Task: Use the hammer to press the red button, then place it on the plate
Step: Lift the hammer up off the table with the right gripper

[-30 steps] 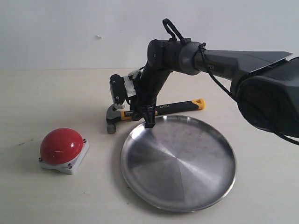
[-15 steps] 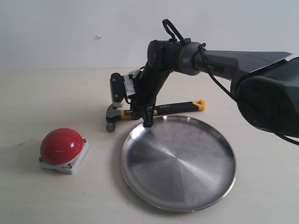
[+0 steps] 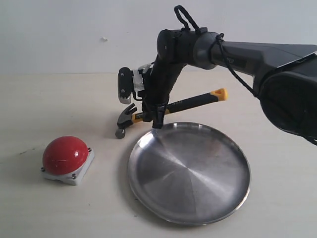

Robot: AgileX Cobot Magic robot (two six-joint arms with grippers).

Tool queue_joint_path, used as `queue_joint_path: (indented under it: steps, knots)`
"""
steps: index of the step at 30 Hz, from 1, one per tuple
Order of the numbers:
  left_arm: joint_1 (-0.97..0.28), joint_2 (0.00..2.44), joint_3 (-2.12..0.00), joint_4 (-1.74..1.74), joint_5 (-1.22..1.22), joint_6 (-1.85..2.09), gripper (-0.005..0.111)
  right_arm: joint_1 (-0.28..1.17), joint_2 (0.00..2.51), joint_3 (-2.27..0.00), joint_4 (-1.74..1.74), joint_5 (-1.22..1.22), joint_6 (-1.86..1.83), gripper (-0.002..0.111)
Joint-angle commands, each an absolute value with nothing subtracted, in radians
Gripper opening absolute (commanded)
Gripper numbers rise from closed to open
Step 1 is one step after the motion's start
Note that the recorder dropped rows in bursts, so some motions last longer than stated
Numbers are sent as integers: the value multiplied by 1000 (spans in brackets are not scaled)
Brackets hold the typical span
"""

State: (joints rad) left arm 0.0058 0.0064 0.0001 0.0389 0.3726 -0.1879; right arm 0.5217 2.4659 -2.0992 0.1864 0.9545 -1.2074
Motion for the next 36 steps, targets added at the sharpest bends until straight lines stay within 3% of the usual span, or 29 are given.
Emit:
queue_joint_path:
  steps: [1, 16, 36]
  knots:
    - [-1, 0, 0, 33, 366, -189, 0, 523, 2405, -2104, 182, 947, -1154, 0]
    - [-1, 0, 0, 33, 366, -189, 0, 523, 2388, -2104, 126, 933, -1034, 0]
    - [-1, 0, 0, 33, 366, -189, 0, 523, 2209, -2098, -84, 929, -464, 0]
